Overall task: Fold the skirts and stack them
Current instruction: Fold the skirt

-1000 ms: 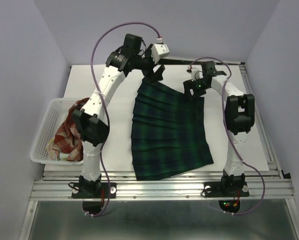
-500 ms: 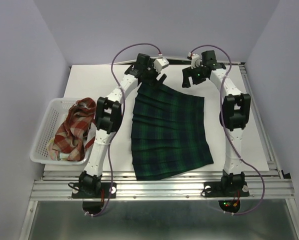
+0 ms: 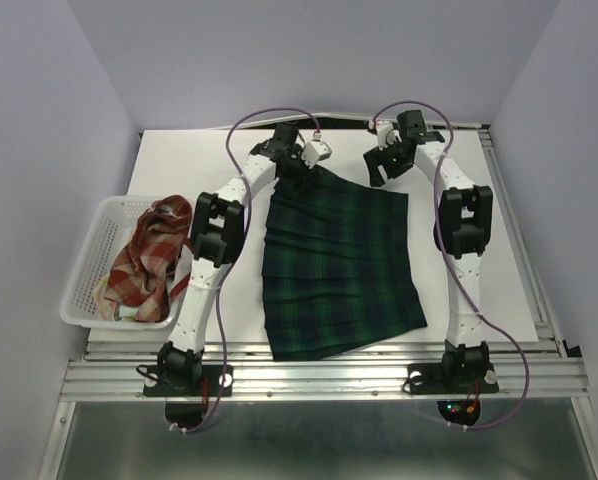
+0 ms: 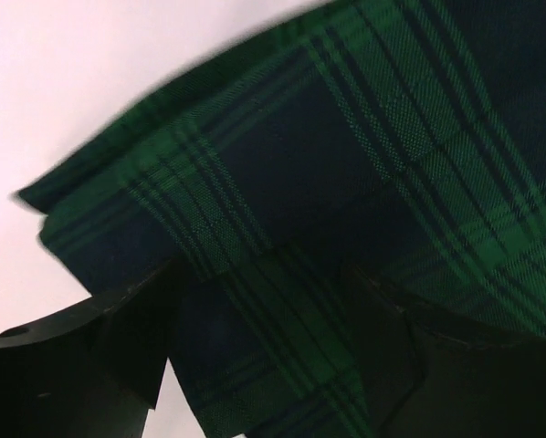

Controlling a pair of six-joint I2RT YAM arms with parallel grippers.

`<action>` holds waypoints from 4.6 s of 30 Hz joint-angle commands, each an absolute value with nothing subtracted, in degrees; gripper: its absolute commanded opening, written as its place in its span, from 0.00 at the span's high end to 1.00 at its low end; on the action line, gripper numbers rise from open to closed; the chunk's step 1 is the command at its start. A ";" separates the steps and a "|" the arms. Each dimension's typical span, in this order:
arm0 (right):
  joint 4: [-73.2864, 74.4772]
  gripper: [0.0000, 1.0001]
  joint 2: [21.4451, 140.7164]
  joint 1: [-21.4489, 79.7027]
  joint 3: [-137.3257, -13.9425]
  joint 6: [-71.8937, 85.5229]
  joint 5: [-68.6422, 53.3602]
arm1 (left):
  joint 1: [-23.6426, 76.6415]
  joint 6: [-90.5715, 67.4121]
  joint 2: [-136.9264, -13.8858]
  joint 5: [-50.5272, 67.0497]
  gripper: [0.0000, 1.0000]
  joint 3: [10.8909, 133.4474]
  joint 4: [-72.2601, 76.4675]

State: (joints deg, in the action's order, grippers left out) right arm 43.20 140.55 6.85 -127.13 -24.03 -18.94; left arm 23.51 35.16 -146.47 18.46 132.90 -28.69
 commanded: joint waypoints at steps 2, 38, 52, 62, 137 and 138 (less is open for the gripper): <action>45.35 0.18 138.52 7.29 -125.77 -29.44 -17.92 | 23.47 35.69 -138.36 20.91 0.31 118.07 -36.38; 51.24 0.31 138.43 7.29 -124.63 -37.44 -23.65 | 20.39 42.36 -142.11 23.74 0.03 131.05 -39.11; 55.28 0.26 138.52 5.54 -127.35 -42.10 -21.88 | 19.34 43.68 -146.25 22.50 0.40 129.20 -42.72; 57.66 0.25 136.33 2.46 -134.05 -37.00 -35.14 | 19.16 43.86 -145.64 22.85 0.37 128.14 -41.48; 21.01 0.99 98.10 2.20 -67.44 -52.38 -27.51 | 38.40 27.27 -90.79 8.18 1.00 61.02 -9.15; 19.87 0.99 97.74 2.20 -66.28 -52.56 -27.16 | 39.71 26.20 -91.49 8.17 1.00 60.21 -8.18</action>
